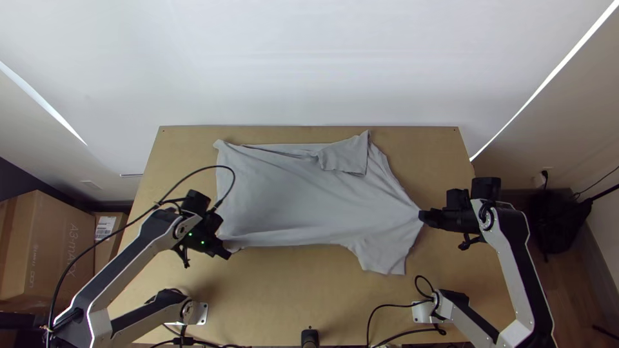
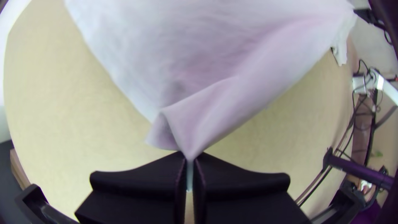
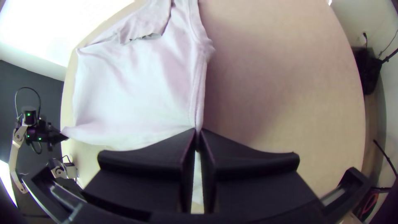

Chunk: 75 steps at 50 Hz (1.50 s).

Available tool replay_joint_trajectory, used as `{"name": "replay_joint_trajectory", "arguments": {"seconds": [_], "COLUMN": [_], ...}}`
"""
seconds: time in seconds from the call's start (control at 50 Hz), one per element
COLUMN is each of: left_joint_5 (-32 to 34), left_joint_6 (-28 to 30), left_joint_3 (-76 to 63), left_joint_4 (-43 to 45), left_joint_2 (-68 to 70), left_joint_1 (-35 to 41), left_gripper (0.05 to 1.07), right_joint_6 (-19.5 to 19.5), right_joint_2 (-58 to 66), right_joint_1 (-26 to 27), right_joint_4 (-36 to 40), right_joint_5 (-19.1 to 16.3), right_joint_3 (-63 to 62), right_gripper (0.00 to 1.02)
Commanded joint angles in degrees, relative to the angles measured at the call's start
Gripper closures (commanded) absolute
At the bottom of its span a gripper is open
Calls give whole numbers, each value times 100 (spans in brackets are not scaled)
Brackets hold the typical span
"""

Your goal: Fold the t-shirt

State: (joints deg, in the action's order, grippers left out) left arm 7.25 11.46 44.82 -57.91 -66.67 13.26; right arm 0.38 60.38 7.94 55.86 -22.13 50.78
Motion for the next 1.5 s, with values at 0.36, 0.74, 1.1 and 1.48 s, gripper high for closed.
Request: {"name": "replay_joint_trajectory", "arguments": {"seconds": [0.36,0.74,1.1,1.48], "left_joint_5": [-83,-1305,-1577,-1639], "left_joint_6": [-1261,-1542,-1410,-1217], "left_joint_3": [1758,4158,7726,8131], "left_joint_4": [1054,1853,1766,2187], "left_joint_2": [287,-179,-1480,-443], "left_joint_1": [-939,-1080,-1457,-1581], "left_gripper": [105,105,105,105], "right_joint_6": [542,463,313,225], "right_joint_2": [-826,1160,3050,1442], "right_joint_1": [-258,-408,-636,-1102], "right_joint_4": [-646,-954,-233,-848], "right_joint_5": [130,587,965,1703], "right_joint_3": [1021,3930,8105,8008], "right_gripper": [100,100,100,100]}}
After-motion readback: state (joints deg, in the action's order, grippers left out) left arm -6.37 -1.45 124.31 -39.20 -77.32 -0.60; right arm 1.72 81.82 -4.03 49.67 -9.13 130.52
